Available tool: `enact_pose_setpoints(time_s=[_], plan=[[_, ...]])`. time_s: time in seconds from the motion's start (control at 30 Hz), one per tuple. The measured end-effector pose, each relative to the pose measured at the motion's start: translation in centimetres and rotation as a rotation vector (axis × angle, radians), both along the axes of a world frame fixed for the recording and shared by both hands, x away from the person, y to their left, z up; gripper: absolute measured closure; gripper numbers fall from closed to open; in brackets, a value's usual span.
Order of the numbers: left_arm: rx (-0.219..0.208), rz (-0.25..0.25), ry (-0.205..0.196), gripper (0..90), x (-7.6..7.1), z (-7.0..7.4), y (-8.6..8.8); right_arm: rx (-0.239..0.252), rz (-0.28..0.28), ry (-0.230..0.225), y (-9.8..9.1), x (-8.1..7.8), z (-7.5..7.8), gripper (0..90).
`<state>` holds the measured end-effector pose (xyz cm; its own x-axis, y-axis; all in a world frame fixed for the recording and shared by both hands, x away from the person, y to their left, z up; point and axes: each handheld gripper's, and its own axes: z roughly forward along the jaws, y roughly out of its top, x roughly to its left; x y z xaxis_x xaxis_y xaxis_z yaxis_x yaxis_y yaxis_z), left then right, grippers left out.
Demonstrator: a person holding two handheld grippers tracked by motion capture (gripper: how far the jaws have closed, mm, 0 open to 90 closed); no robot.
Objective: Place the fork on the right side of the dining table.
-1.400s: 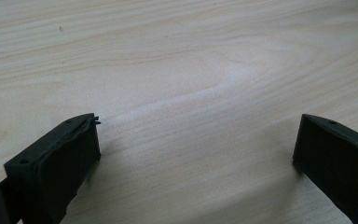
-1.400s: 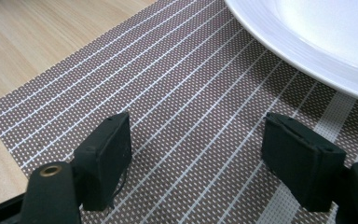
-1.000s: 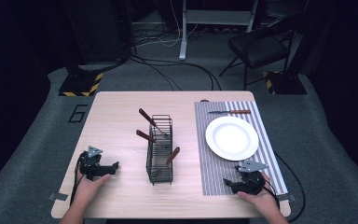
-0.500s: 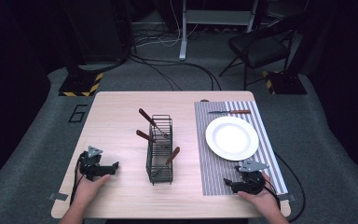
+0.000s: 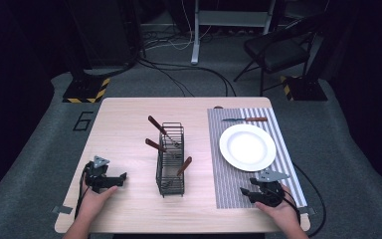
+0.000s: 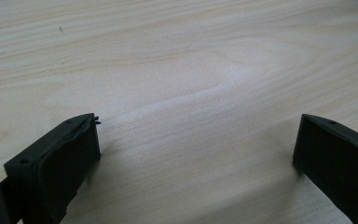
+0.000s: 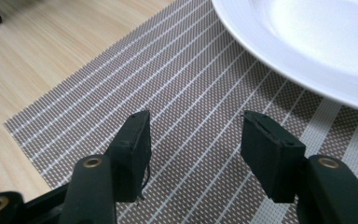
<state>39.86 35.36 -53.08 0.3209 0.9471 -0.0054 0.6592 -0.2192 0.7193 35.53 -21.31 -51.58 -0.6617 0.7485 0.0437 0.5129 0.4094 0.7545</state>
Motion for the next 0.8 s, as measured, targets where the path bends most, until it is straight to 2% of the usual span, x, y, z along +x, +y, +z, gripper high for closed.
enact_pose_setpoints(time_s=[0.17, 0.23, 0.37, 0.53, 0.7, 0.8], plan=[[0.000, 0.002, -0.003, 0.3, 0.0, 0.0, 0.0, 0.019, -0.017, -0.013, 0.1, -0.3, 0.8, 44.6], [0.000, 0.002, -0.003, 0.3, 0.0, 0.0, 0.0, 0.040, -0.042, -0.018, 0.1, -0.4, 1.6, 45.3], [0.000, 0.001, -0.004, 0.3, 0.0, 0.0, 0.0, 0.043, -0.057, -0.028, 0.4, -0.6, 2.5, 45.7], [0.000, 0.002, -0.003, 0.3, 0.0, 0.0, 0.0, 0.052, -0.047, -0.039, 1.2, -0.8, 4.0, 46.4], [0.000, 0.000, -0.001, 0.3, 0.0, 0.0, 0.0, 0.094, -0.037, -0.055, 2.0, -1.0, 5.6, 48.1], [0.001, 0.001, 0.000, 0.3, 0.0, 0.0, 0.0, 0.122, -0.037, -0.045, 2.4, -0.9, 6.0, 47.8]])
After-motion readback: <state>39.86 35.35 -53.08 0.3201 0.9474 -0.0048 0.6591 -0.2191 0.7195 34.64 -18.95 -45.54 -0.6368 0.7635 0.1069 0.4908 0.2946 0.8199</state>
